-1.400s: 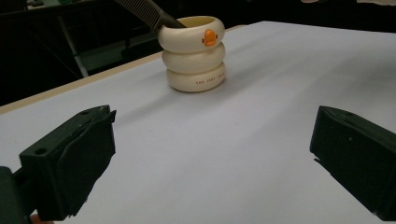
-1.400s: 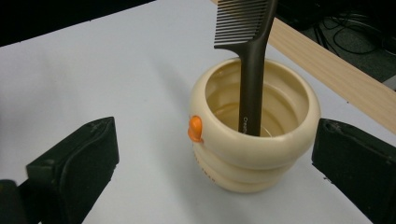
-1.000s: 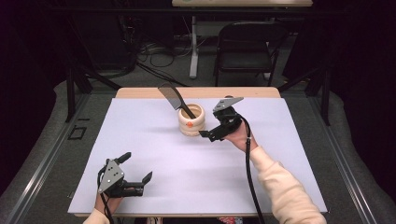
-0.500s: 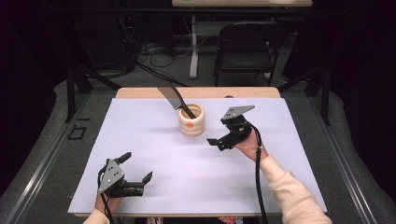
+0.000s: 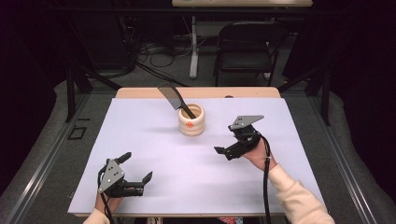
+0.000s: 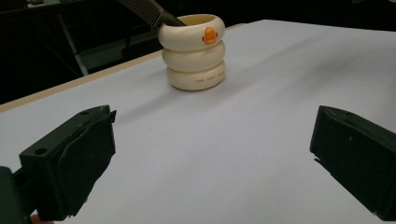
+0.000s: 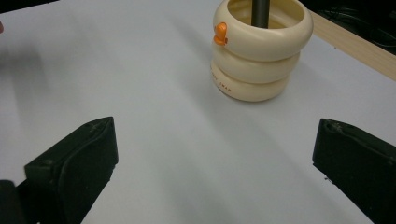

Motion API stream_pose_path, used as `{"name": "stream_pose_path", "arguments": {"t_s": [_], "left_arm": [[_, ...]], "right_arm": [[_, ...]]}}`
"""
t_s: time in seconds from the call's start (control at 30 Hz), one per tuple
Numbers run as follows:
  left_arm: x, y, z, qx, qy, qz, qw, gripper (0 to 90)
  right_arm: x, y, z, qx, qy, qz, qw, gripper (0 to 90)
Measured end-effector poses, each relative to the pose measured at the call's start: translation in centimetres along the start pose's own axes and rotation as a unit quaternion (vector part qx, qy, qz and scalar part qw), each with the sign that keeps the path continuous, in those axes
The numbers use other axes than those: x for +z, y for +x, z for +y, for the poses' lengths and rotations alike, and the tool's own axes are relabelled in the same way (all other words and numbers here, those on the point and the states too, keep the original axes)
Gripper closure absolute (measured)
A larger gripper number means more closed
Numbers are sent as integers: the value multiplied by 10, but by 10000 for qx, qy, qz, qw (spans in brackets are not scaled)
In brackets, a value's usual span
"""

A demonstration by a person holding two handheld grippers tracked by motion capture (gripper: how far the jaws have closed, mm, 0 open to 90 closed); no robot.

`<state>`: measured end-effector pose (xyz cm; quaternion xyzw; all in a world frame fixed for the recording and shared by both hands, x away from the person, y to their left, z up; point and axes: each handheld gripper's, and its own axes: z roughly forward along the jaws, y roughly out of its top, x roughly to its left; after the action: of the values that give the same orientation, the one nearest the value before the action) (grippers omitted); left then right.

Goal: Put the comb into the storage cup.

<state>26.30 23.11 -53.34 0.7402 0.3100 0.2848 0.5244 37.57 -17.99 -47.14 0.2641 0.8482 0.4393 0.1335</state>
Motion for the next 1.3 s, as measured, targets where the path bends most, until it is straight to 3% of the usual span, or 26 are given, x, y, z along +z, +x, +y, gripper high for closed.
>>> {"name": "stream_pose_path", "arguments": {"t_s": [0.87,1.3], "left_arm": [[-1,0,0,-4,-15,9,10000,0],[0,0,0,9,-5,5,10000,0]], "right_arm": [[-36,22,-35,-66,-151,-202,9997,0],[-47,30,-53,-79,-124,-311,9994,0]]}}
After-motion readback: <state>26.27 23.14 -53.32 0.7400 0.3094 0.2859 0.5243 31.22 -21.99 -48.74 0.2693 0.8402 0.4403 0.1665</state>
